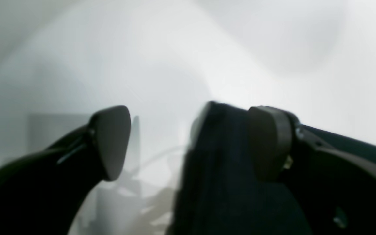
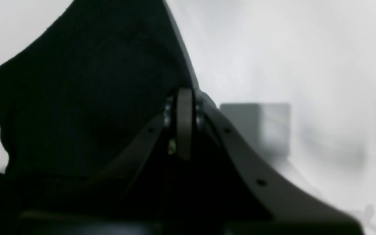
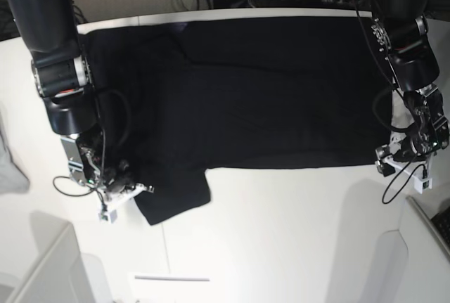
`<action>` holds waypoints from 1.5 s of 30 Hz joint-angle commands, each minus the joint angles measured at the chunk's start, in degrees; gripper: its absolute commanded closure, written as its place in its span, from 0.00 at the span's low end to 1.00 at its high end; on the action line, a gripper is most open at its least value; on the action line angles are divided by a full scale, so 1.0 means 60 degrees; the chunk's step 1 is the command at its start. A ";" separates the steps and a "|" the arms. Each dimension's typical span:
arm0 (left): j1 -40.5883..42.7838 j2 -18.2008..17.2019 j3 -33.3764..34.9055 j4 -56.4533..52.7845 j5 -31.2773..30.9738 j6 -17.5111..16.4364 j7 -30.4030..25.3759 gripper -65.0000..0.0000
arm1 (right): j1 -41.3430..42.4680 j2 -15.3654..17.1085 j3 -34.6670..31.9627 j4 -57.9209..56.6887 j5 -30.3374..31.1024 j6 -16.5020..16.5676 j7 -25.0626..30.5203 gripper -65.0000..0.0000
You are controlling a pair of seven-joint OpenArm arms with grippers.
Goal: Fold the T-shirt properly
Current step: 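Move left gripper to the other hem corner and grasp both corners, then lift the hem corners up with both grippers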
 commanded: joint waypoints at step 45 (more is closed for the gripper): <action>0.0078 0.0141 0.0320 0.0012 -0.0120 -0.0018 -0.1143 1.00 | -0.0774 0.0347 0.0033 0.2529 -0.0070 -0.0915 -0.0192 1.00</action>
